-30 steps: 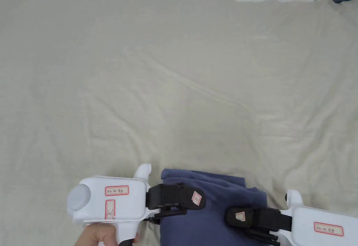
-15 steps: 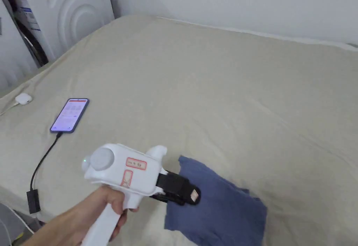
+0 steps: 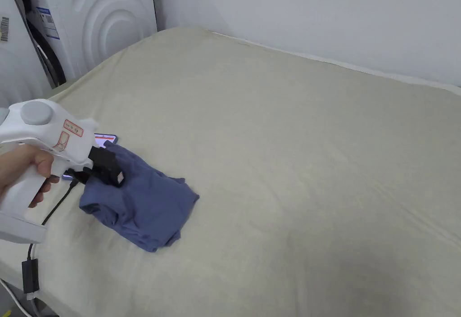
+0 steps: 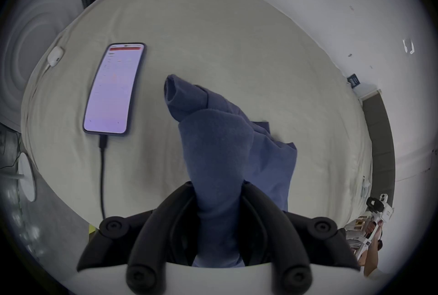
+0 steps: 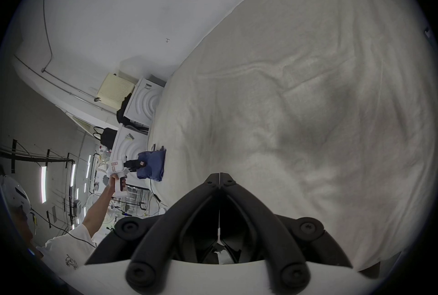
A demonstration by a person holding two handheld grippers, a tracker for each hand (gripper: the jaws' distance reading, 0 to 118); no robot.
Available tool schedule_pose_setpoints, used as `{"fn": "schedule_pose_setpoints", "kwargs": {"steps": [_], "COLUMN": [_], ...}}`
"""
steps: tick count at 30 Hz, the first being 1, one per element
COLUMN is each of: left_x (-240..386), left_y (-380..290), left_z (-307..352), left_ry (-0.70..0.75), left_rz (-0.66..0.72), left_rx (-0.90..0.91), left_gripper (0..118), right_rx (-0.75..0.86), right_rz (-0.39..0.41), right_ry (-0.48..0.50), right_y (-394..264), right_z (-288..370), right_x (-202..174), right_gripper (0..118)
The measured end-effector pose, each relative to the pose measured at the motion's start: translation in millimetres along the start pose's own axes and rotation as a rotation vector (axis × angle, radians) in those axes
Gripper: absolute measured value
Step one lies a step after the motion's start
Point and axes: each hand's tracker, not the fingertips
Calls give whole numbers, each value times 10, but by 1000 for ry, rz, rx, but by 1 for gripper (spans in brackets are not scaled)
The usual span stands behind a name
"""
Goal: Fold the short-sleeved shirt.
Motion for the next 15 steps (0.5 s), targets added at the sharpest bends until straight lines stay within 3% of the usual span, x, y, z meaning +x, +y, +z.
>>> {"fn": "schedule_pose_setpoints", "kwargs": {"steps": [1,2,3,4,6,9,10,12,13,15], "left_x": [38,28,25,119,273,791,1158,1812,2143,2654], "left_y": [-13,0,-13,-70,-85,-288,-418,-629,-675,-656], "left_z": [15,19,93,47,178,196,257,176,181,39], "left_ry": [33,37,43,-17,-38,-130,-162,-110,-60,-177], "left_rz": [-27,-49,-124,-27,-11,-58,-83,-177,-172,-245], "left_rx": [42,59,208,151,130,236,244,341,479,473], "left_gripper": [116,112,115,116,116,111,96,0,0,0], "right_rx": [-1,-6,-5,7,30,117,157,211,250,330], "right_rz": [-2,-1,9,33,75,178,216,336,399,476], "right_ry": [4,10,9,-4,-11,-112,-169,-284,-334,-397], "right_y": [4,18,31,34,52,97,118,186,209,277], "right_z": [-2,0,9,22,62,169,217,307,337,419], "right_x": [-9,-20,-39,-80,-148,-313,-382,-550,-655,-819], "right_gripper": [0,0,0,0,0,0,0,0,0,0]}}
